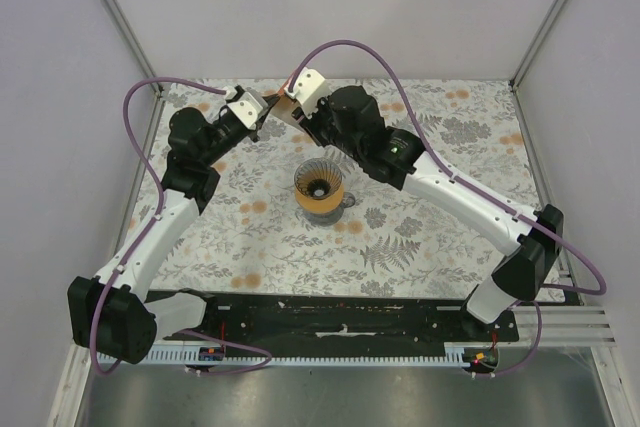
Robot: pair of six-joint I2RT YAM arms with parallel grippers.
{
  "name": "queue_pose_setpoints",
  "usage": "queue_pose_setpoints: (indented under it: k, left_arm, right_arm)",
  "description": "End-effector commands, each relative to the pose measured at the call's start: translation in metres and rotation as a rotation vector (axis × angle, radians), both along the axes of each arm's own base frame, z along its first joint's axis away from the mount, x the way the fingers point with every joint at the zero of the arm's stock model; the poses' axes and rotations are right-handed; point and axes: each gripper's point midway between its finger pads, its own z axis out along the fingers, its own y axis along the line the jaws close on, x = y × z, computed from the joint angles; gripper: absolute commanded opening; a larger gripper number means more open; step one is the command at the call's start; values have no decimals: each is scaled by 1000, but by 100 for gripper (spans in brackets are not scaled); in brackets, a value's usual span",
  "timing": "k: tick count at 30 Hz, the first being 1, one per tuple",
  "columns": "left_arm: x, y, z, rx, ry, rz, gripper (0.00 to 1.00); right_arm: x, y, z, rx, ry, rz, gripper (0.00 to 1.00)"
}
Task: Place the coffee filter in the dripper
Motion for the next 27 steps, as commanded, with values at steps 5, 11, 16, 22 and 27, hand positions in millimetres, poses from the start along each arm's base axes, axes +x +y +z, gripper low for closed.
queue_pose_setpoints:
  k: [5, 11, 16, 22, 27]
  left_arm:
    - [-14, -4, 24, -28, -68, -45, 2]
    - [-14, -4, 24, -28, -68, -45, 2]
    - [-14, -5, 22, -27, -63, -49, 2]
    - [-15, -5, 22, -27, -65, -51, 2]
    - [-15, -5, 24, -29, -66, -53, 2]
  right_arm:
    - [9, -8, 29, 53, -83, -43, 50]
    - [3, -7, 41, 99, -113, -13, 53]
    - [-7, -9, 55, 160, -159, 19, 43]
    - [-4, -12, 47, 148, -135, 14, 35]
    - [1, -14, 29, 86, -94, -18, 33]
